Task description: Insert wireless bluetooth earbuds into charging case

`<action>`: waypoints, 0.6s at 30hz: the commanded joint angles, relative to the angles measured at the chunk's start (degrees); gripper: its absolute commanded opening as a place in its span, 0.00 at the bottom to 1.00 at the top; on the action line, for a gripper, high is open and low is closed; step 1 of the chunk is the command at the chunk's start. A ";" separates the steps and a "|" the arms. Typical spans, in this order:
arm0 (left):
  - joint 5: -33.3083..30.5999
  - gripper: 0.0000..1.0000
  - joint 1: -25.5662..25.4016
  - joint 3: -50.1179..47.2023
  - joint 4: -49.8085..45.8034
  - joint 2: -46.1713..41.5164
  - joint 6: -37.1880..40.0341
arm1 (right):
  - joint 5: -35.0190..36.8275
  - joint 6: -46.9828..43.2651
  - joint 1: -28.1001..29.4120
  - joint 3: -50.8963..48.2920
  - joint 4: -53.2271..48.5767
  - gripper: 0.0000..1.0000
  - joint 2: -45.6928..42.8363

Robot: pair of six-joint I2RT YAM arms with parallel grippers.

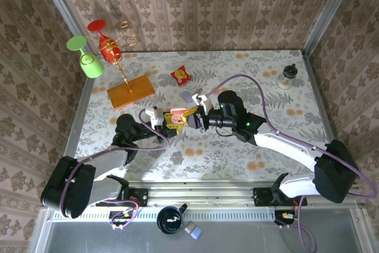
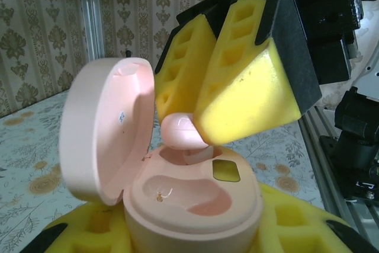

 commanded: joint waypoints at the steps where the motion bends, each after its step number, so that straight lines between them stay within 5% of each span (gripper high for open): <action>1: 1.01 0.28 -0.36 1.47 3.25 -0.66 -1.07 | -0.65 -0.62 0.00 1.70 0.88 0.21 0.82; 18: -7.94 0.28 2.16 -1.58 6.49 -0.64 0.12 | 2.20 3.51 -0.65 -0.90 4.93 0.45 -2.99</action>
